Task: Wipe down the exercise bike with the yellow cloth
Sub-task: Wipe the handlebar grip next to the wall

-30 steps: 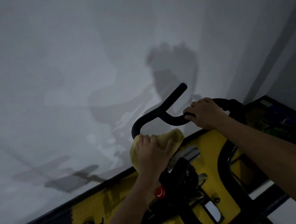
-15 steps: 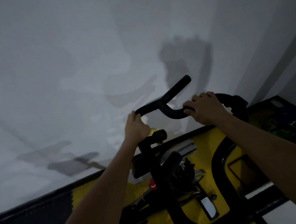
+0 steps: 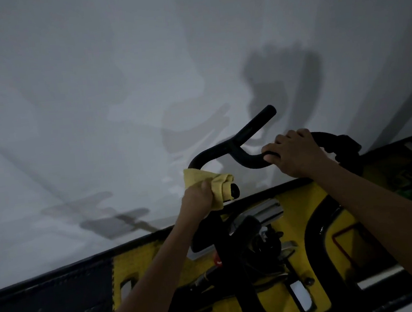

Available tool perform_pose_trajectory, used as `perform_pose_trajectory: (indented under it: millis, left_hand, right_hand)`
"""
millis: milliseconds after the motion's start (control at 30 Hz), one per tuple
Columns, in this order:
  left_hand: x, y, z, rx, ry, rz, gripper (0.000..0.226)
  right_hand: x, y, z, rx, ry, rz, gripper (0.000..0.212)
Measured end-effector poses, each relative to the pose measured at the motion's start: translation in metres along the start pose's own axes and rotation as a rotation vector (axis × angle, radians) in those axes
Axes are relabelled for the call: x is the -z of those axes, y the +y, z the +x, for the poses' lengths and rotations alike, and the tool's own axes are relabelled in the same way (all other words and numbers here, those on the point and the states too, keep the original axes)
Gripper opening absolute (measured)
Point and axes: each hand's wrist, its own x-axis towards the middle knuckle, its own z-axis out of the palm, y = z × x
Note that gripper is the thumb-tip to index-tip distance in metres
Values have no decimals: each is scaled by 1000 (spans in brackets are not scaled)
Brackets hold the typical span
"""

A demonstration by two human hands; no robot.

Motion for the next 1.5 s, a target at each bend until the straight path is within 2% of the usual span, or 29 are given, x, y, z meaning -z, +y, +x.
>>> perform_pose_trajectory:
  millis: [133,300,500,633,833,1033,1133,1233,1400,1500]
  left_hand:
    - [3,9,27,106,62,62,43]
    - [9,29,55,126,135,220,36]
    - [24,34,95,-84,7,408,48]
    - [36,30,120,-182,-132,390,56]
    - [35,19,109,-200,-74,368,44]
    - [32,7,96,-62,-59,320,44]
    - [31,1,85,47,-78,209,47]
    - [27,-4,63,103,-86,82,37]
    - [21,-9,34,107,-91,-29,45]
    - [16,-1,42,99,-29,-6,33]
  right_hand:
    - [5,-4,1,-22,-62,-3,43]
    - [10,-18,5,-50,-138,-1,49]
    - [12,-22,12,-98,-205,-5,55]
    - [13,-22,14,-115,-229,-12,58]
    - [17,-25,16,-137,-245,-33,59]
    - [23,-26,16,-136,-273,-37,59]
    - [23,-24,16,-111,-272,-35,59]
    - [23,-21,18,-80,-272,-28,60]
    - [20,-17,21,-21,-256,-49,61]
    - [16,-17,20,2,-219,-51,60]
